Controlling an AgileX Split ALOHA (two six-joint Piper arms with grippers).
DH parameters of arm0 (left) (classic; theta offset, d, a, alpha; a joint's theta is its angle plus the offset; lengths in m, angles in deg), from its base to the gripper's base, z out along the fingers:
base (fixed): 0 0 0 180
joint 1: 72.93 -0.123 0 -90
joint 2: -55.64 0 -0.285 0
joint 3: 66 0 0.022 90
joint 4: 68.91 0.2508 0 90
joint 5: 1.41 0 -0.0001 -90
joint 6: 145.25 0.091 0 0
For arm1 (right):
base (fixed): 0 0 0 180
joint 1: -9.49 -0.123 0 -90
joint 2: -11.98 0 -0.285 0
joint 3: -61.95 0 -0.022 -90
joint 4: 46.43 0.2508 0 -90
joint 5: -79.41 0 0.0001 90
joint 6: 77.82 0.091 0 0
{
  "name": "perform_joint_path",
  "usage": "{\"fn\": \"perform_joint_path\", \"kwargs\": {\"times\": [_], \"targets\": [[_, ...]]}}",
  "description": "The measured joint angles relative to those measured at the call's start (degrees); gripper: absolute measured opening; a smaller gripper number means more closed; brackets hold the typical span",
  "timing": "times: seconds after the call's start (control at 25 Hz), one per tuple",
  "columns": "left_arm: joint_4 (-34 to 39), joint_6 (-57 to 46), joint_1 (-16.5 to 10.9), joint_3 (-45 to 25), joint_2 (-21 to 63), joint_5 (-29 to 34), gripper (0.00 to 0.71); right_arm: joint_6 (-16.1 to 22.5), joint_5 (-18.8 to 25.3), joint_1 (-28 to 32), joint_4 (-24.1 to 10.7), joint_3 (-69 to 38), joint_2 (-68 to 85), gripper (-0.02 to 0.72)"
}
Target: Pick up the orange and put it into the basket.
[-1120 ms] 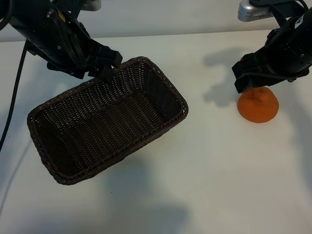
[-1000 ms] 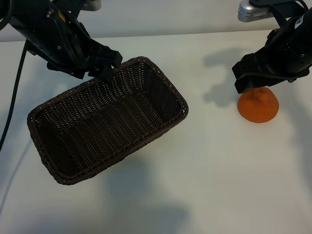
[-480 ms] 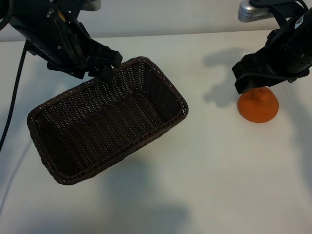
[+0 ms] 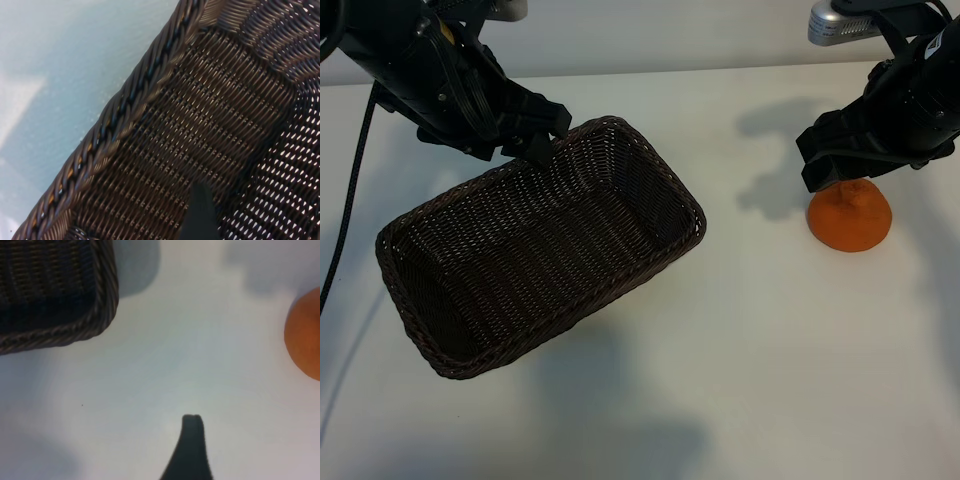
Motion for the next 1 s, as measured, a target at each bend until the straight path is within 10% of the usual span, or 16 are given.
{"fn": "perform_joint_path", "kwargs": {"times": [0.6,1.0], "targets": [[7.4,-11.7,0.1,-1.4,3.7,3.3,0.583,0.0,0.0,0.0,0.1,0.0,0.0,0.593],[20.3,-37.4,0.1,-24.7,26.0,-1.3,0.583,-0.2,0.2,0.0,0.1,0.0,0.0,0.576]]}}
